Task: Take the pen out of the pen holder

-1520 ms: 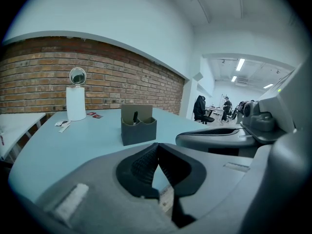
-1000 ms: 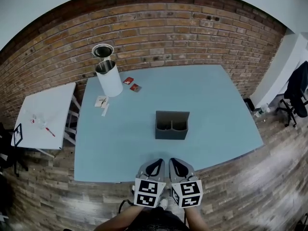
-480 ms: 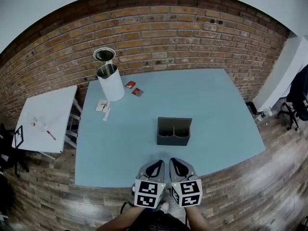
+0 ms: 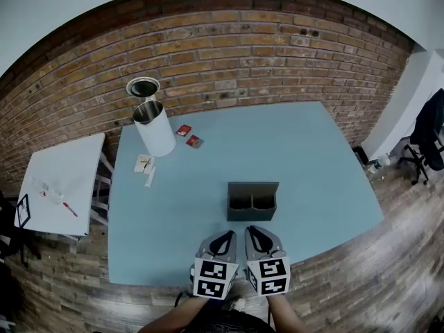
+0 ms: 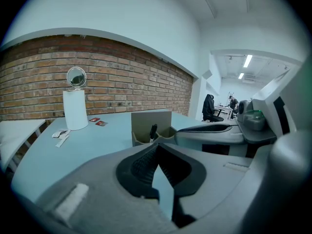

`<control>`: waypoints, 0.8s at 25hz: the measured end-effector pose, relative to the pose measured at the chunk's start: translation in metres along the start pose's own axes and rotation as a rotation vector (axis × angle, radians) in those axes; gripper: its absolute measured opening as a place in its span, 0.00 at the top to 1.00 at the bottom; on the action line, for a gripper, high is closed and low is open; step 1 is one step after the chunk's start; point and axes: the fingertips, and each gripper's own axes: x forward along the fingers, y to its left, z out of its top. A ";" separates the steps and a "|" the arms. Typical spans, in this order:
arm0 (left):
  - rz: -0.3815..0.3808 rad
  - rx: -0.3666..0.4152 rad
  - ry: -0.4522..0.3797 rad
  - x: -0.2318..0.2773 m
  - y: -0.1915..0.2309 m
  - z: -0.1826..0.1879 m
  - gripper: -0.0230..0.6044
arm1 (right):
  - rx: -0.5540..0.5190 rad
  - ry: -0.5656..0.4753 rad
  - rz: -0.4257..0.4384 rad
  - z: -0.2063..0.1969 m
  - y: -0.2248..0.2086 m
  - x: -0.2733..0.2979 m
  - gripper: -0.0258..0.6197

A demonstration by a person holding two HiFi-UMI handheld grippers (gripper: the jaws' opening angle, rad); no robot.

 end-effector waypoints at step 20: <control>-0.044 0.016 0.014 0.034 0.039 0.016 0.97 | 0.005 0.049 -0.077 0.002 -0.023 0.064 0.83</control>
